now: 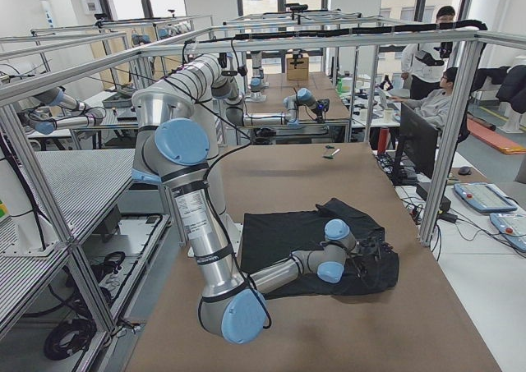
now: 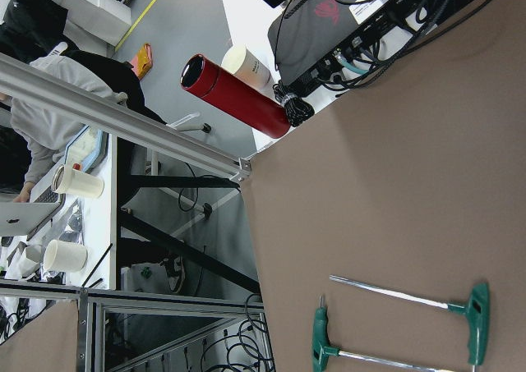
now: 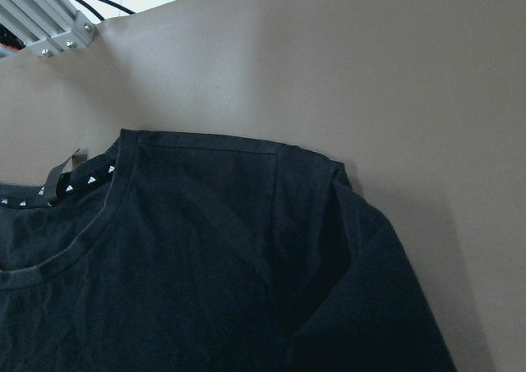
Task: Fold clothes
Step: 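Move the right gripper toward the shirt shoulder nearest it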
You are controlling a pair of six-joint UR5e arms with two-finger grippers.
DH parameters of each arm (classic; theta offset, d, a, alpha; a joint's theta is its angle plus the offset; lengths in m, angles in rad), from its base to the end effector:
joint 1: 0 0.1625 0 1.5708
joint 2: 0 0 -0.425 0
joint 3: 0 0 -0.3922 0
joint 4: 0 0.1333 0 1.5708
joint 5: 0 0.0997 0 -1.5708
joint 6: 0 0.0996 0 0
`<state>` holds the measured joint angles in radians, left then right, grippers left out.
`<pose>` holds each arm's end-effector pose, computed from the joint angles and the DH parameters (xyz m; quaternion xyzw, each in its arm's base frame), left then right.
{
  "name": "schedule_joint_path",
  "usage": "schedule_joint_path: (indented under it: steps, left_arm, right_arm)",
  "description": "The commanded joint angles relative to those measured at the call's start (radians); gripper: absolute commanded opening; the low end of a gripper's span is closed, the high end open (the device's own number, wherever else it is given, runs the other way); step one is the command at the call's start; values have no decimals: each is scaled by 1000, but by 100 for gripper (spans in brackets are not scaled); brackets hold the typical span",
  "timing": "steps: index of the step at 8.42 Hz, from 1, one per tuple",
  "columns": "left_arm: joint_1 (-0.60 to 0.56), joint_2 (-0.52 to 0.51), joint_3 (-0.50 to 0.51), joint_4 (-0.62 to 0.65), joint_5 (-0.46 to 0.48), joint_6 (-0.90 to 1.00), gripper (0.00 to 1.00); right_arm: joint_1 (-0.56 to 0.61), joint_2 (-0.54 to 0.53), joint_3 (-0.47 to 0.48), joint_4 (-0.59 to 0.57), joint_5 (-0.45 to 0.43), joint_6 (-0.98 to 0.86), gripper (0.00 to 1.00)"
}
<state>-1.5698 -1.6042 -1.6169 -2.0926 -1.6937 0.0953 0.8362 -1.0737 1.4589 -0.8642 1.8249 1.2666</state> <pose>-0.1205 -0.5434 0.5812 0.2980 0.0447 0.0641 0.9514 -0.3873 -0.5903 0.3446 0.1868 -0.4920 0.1594 0.8353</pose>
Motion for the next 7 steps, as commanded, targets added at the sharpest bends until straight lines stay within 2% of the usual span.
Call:
schedule_joint_path:
  steps: [1,2,5,6,7]
  left_arm:
    - [10,-8,2,2,0,-8,100]
    - [10,-8,0,2,0,-9,100]
    - [13,-10,0,3,0,-11,100]
    - [13,-14,3,6,-1,-12,100]
    - [14,-16,0,6,-6,-38,100]
  right_arm:
    - [-55,69,-37,-41,-132,-1,0]
    - [-57,110,-82,-41,-137,-1,0]
    - [-77,121,-91,-39,-144,-1,0]
    - [-77,111,-91,-38,-144,-4,29]
    - [-97,110,-89,-38,-144,-1,94]
